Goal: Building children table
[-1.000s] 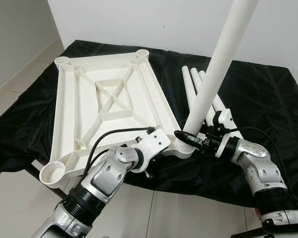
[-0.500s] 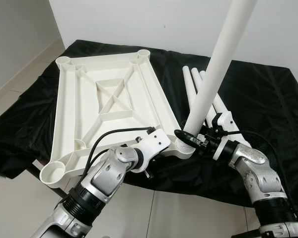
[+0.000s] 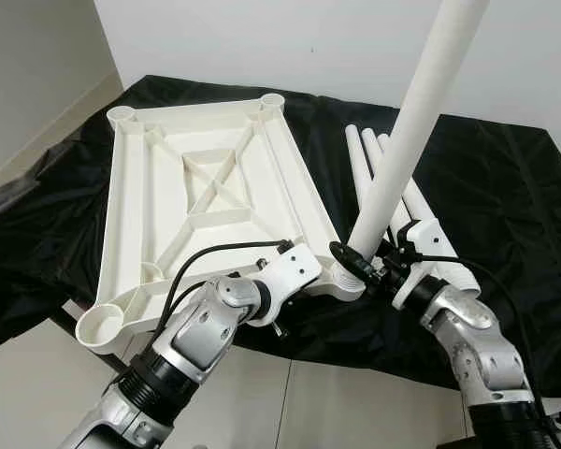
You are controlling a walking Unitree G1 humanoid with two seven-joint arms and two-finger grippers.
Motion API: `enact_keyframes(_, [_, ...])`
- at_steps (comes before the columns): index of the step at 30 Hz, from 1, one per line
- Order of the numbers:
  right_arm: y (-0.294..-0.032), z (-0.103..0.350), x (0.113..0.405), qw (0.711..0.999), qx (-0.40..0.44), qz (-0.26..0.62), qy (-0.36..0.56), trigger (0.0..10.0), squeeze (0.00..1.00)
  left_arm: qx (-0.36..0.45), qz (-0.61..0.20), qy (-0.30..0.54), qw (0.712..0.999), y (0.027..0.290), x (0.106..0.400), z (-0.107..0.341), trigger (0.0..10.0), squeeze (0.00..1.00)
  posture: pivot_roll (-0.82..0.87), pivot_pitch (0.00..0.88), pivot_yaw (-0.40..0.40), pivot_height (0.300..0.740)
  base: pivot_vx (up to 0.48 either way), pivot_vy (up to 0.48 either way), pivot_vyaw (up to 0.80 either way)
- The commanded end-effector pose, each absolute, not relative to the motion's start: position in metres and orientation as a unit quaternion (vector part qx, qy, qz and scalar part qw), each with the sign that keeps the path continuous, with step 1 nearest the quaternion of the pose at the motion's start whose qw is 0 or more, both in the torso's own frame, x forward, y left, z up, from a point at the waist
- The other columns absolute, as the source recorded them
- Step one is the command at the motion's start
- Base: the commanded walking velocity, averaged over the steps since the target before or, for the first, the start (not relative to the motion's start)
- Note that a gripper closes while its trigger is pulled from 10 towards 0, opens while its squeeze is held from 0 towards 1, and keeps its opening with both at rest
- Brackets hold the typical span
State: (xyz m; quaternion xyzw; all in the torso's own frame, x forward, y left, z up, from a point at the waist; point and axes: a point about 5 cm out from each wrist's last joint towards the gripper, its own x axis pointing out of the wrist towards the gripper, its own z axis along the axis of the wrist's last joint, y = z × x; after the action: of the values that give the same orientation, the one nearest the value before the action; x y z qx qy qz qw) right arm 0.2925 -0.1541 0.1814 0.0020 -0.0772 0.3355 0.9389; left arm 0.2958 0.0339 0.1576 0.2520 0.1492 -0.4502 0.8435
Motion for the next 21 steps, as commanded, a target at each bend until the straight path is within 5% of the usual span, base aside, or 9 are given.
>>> enact_keyframes(1, [-0.141, 0.193, 0.288, 0.926, 0.026, 0.360, -0.108, 10.0, 0.00, 0.247, -0.459, 0.179, 0.835, 0.031, 0.290, 0.142, 10.0, 0.00, -0.13, 0.134, 0.020, 0.740, 0.000, 0.000, 0.00])
enact_keyframes(21, [-0.115, 0.195, 0.292, 0.977, 0.034, 0.180, -0.108, 10.0, 0.00, 0.243, -0.452, 0.182, 0.839, 0.034, 0.291, 0.143, 10.0, 0.00, -0.10, 0.147, 0.018, 0.740, 0.000, 0.000, 0.00])
